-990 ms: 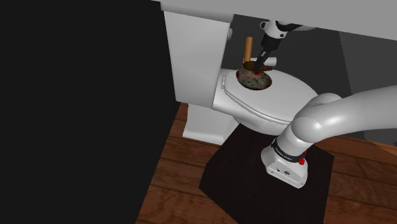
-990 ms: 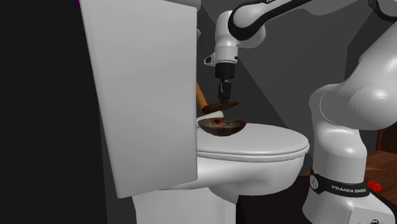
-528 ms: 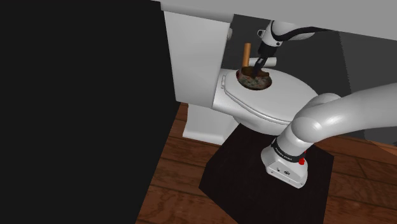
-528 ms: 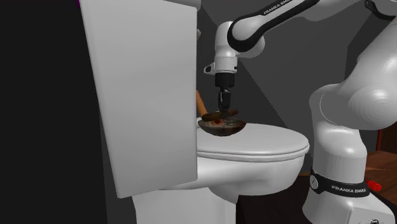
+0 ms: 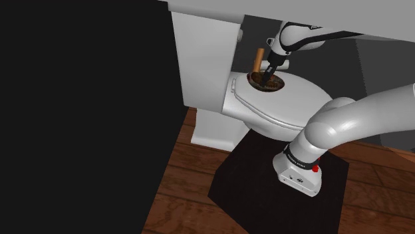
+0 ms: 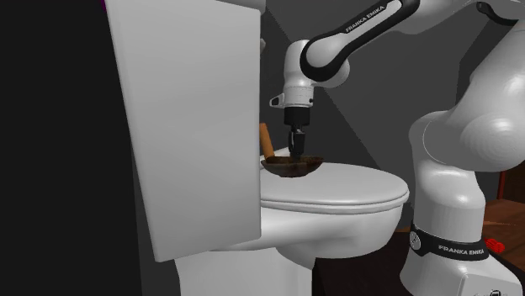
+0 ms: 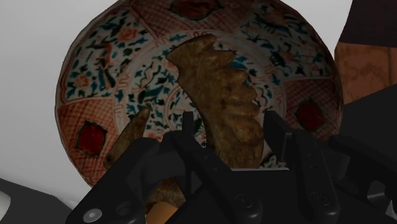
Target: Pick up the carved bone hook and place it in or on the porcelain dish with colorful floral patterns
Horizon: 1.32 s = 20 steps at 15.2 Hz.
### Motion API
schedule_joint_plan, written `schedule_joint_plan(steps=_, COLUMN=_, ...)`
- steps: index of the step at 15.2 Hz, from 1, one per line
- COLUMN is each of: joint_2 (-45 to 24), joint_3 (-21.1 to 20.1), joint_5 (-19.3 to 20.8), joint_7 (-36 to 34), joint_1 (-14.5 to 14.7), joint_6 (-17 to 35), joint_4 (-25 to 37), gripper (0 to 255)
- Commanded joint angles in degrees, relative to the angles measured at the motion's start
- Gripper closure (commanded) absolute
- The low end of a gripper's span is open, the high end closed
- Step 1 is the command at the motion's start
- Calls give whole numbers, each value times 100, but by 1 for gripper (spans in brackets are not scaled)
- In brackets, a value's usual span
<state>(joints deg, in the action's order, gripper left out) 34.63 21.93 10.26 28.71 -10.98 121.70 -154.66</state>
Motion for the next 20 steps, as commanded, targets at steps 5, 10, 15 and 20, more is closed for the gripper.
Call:
schedule_joint_plan(steps=5, joint_2=-1, joint_3=1, joint_5=1, joint_7=-1, joint_1=0, joint_6=10, joint_4=-7, gripper=0)
schedule_joint_plan(steps=10, joint_2=-3, joint_3=1, joint_5=1, joint_7=0, joint_1=1, joint_6=12, joint_4=-7, gripper=0)
schedule_joint_plan(steps=15, joint_2=305, joint_3=-138, joint_5=-61, joint_7=-12, joint_1=-8, joint_6=-836, joint_4=538, gripper=0)
schedule_joint_plan(steps=20, joint_2=305, joint_3=-139, joint_5=-61, joint_7=-12, joint_1=-8, joint_6=-836, joint_4=538, gripper=0)
